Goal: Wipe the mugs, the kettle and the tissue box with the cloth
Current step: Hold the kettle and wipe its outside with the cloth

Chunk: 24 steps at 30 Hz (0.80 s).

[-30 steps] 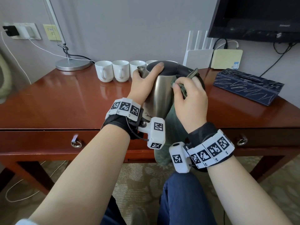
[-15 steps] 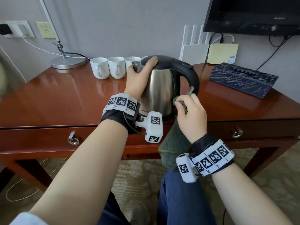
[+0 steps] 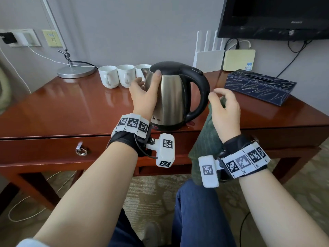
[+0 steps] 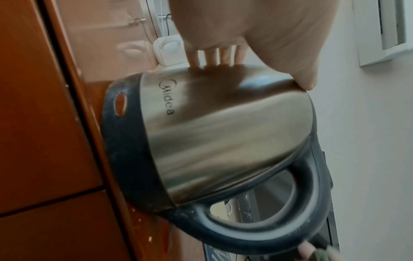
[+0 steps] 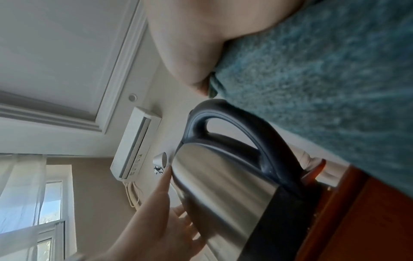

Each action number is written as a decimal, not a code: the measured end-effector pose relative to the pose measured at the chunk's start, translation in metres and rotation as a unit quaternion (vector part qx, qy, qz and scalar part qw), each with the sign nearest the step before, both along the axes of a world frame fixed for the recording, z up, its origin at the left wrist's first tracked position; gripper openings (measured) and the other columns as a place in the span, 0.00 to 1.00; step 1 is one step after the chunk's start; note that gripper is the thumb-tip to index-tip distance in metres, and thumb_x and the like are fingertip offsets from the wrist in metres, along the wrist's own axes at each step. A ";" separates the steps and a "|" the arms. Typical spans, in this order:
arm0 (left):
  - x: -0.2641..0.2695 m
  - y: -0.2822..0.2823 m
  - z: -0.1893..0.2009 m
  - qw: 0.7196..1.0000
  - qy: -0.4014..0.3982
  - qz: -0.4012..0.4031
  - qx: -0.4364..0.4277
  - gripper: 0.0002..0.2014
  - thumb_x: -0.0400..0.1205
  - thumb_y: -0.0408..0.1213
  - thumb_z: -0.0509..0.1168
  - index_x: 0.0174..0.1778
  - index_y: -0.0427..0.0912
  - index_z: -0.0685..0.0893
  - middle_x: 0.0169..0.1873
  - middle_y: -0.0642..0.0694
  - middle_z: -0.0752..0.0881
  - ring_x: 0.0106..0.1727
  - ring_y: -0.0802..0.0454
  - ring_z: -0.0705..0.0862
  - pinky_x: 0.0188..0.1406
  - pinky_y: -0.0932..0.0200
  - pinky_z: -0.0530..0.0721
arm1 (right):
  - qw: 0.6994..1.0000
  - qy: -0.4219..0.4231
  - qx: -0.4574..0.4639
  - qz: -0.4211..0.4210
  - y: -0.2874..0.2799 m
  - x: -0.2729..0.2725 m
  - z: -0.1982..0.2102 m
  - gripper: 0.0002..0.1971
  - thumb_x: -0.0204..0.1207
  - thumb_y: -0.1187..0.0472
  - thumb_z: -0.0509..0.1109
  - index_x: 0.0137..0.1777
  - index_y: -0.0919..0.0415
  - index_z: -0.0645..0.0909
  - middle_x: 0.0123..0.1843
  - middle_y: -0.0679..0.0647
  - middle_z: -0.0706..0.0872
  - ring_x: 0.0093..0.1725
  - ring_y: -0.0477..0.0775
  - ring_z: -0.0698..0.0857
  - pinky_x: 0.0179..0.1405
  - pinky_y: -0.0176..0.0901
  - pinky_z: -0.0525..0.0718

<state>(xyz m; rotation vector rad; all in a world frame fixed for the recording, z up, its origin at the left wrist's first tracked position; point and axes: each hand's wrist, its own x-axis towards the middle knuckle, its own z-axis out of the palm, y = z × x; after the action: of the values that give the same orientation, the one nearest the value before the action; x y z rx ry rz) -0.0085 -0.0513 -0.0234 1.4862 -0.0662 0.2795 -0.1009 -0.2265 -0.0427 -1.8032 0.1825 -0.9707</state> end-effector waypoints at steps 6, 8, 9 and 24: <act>-0.021 0.005 -0.013 0.998 -0.049 -0.008 0.049 0.38 0.67 0.58 0.73 0.69 0.48 0.69 0.67 0.52 0.69 0.71 0.55 0.71 0.75 0.52 0.73 | 0.997 0.047 -0.031 0.060 0.003 0.007 0.003 0.10 0.80 0.57 0.70 0.59 0.54 0.81 0.45 0.30 0.79 0.42 0.16 0.75 0.43 0.12 0.69; -0.027 0.004 -0.016 0.995 -0.057 -0.013 0.080 0.45 0.62 0.62 0.75 0.72 0.47 0.68 0.65 0.54 0.66 0.70 0.56 0.70 0.76 0.51 0.71 | 0.996 0.053 -0.033 0.063 0.000 0.009 0.004 0.11 0.80 0.58 0.70 0.60 0.59 0.84 0.45 0.32 0.80 0.42 0.19 0.76 0.42 0.12 0.69; -0.027 0.003 -0.017 0.994 -0.059 -0.017 0.091 0.50 0.59 0.63 0.75 0.75 0.46 0.67 0.66 0.54 0.65 0.72 0.55 0.69 0.77 0.51 0.71 | 0.996 0.057 -0.038 0.063 -0.001 0.009 0.005 0.11 0.79 0.58 0.71 0.60 0.59 0.84 0.44 0.33 0.80 0.42 0.22 0.77 0.41 0.12 0.69; 0.012 -0.036 -0.004 0.970 -0.036 -0.112 0.214 0.48 0.70 0.63 0.76 0.82 0.45 0.67 0.74 0.40 0.73 0.73 0.46 0.75 0.76 0.44 0.75 | 0.987 0.128 -0.089 0.026 -0.035 -0.001 0.018 0.11 0.72 0.53 0.77 0.48 0.55 0.81 0.42 0.36 0.80 0.41 0.34 0.77 0.35 0.16 0.72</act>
<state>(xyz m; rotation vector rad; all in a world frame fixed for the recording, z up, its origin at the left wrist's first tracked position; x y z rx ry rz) 0.0037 -0.0872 -0.0271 1.8776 -0.3696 0.1393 -0.1020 -0.2615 -0.0247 -2.0851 0.2129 -0.7350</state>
